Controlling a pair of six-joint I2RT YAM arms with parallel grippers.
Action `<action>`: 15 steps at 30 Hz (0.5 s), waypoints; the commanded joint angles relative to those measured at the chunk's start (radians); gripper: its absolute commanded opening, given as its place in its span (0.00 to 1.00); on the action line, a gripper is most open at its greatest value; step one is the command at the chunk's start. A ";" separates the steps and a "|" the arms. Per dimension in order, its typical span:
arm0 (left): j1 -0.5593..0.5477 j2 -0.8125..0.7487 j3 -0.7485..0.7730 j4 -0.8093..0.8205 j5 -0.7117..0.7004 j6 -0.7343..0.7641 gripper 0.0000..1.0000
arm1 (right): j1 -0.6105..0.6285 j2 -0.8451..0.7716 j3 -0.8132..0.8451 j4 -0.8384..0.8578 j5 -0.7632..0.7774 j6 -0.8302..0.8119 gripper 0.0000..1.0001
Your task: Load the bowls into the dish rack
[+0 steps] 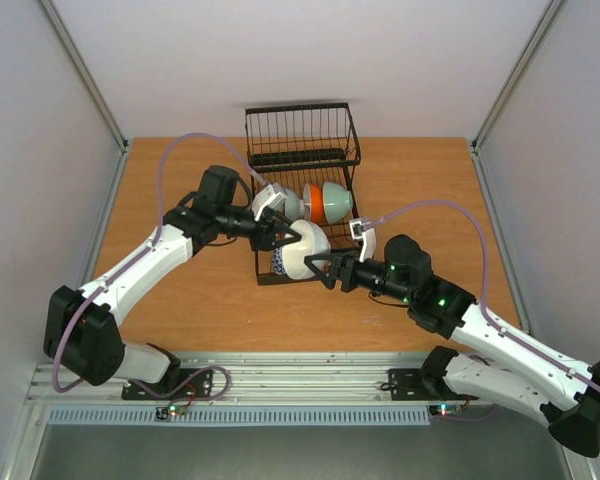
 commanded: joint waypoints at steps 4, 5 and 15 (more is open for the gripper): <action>-0.002 -0.052 -0.026 0.054 -0.115 -0.008 0.63 | 0.006 0.021 0.166 -0.189 0.111 -0.145 0.01; -0.002 -0.056 -0.027 0.049 -0.151 -0.003 0.64 | 0.006 0.040 0.194 -0.225 0.133 -0.163 0.01; 0.000 -0.116 0.002 0.007 -0.447 0.065 0.67 | 0.006 0.316 0.484 -0.607 0.373 -0.278 0.01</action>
